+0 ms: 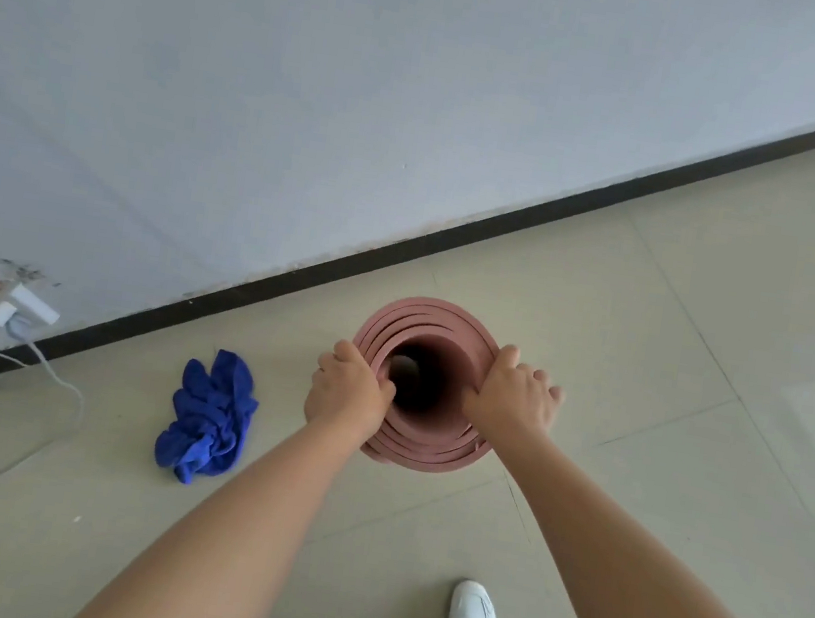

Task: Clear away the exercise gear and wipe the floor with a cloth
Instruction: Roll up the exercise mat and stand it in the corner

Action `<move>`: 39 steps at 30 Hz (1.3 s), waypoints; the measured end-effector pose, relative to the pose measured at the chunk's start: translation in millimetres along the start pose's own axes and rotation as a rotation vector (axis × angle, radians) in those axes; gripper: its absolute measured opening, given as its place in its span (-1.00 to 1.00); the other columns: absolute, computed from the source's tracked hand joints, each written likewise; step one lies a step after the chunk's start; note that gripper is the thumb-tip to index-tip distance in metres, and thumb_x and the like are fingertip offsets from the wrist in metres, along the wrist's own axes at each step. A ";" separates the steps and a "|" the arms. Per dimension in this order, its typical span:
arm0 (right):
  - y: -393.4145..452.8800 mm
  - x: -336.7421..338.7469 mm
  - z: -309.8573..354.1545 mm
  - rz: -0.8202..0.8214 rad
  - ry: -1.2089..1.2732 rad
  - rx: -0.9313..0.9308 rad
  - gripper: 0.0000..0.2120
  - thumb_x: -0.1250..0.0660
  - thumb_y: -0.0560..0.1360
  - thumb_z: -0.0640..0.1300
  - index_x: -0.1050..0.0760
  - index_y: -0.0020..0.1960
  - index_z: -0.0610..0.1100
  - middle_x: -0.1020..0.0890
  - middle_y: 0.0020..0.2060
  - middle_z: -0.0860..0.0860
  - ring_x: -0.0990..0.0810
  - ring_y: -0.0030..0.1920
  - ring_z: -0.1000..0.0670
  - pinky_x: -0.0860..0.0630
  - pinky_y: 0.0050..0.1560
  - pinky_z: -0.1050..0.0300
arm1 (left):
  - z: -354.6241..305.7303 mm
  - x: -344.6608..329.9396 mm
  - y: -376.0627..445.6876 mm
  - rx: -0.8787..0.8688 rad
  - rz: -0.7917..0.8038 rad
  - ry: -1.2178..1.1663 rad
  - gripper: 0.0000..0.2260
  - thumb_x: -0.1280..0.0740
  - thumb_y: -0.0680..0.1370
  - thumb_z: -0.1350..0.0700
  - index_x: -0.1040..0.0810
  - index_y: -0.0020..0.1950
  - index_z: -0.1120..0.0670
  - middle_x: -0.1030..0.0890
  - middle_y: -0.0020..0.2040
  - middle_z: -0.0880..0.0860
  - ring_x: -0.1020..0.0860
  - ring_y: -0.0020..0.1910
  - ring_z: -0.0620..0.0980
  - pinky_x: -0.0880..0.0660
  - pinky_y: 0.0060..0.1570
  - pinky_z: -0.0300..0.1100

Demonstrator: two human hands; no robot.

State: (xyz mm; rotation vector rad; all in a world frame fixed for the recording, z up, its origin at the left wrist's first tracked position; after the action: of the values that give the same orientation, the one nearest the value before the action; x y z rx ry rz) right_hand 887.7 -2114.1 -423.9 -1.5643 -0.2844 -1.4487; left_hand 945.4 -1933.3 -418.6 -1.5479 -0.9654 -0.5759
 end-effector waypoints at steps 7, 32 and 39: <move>-53.3 67.1 -71.1 -0.022 0.128 -0.120 -0.81 -0.24 0.42 -0.15 -0.24 -0.07 -0.16 -0.58 0.07 -0.10 -0.41 0.20 -0.13 -0.25 0.19 0.03 | -82.0 33.0 -67.4 -0.199 -0.020 0.182 -0.55 -0.23 0.58 0.03 -0.25 0.35 0.27 -0.38 0.31 0.21 -0.42 0.27 0.18 -0.43 0.16 -0.03; 20.6 538.8 -689.0 -0.507 0.327 -0.592 -0.66 -0.21 0.47 -0.21 -0.31 0.22 -0.28 -0.47 0.16 -0.18 -0.50 0.13 -0.21 -0.35 -0.07 0.08 | -881.4 -55.1 -338.3 -0.969 -0.001 0.343 -0.60 -0.28 0.56 0.06 -0.31 0.30 0.22 -0.49 0.21 0.19 -0.50 0.17 0.16 -0.38 -0.11 -0.13; 139.5 681.2 -827.0 -0.541 0.277 -0.669 -0.72 -0.20 0.47 -0.23 -0.35 0.17 -0.26 -0.50 0.11 -0.16 -0.52 0.06 -0.17 -0.39 0.05 0.05 | -1131.1 -68.1 -329.2 -1.049 0.037 0.329 -0.58 -0.27 0.54 0.06 -0.31 0.34 0.20 -0.42 0.26 0.21 -0.48 0.18 0.15 -0.43 0.01 -0.11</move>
State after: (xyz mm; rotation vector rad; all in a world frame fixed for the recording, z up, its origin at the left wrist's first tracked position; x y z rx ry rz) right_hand 635.7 -3086.2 -25.0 -1.8515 -0.0505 -2.3325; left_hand 805.5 -3044.2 -46.3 -2.2548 -0.3496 -1.3985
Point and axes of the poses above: each hand's wrist, its own y-axis towards the middle knuckle, its own x-axis out of the back of the hand, z = x × y, the point moved 10 cm from there along y, towards the middle knuckle
